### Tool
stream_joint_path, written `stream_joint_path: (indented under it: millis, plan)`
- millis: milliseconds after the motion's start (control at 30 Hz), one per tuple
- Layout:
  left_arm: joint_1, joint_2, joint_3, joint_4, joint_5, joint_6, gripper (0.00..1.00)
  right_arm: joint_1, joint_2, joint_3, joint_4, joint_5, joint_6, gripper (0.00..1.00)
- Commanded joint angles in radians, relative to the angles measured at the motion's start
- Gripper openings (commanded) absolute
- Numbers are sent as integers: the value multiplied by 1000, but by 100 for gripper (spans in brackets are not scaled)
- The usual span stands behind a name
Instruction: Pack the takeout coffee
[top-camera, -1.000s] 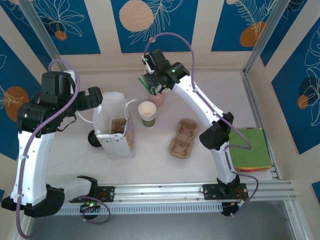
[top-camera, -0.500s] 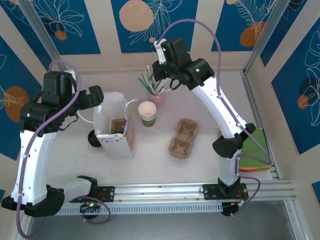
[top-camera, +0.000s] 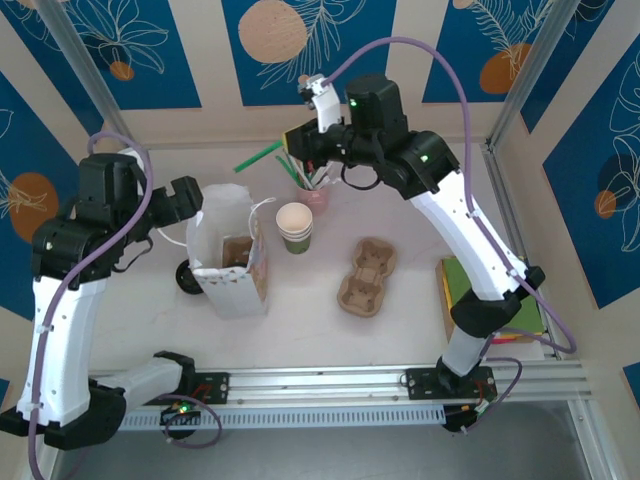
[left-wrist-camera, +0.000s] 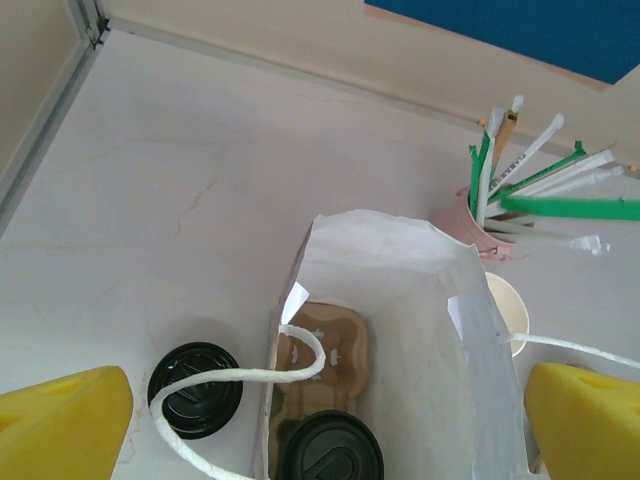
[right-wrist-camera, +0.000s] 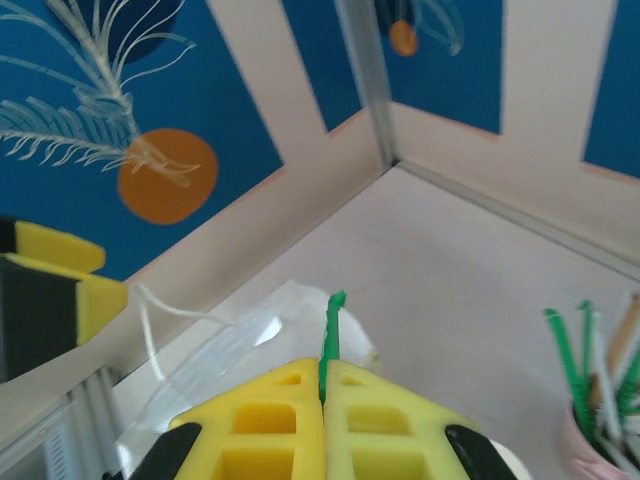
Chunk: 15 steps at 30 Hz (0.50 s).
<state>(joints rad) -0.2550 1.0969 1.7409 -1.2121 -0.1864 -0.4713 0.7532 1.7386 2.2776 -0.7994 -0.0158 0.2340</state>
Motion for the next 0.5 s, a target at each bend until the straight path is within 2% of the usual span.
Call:
stream_joint_path:
  millis: [0,133,467]
  plan:
    - [12,-21,8,-17,-22,-9,100,41,65,48,-12,-60,-12,0]
    - [11,-35,9,-30,-23,-3,100,88,134,88,-48,-47,-42,0]
    - [12,-46,14,-47,-25,15,100,183,274,162,-117,78,-142,0]
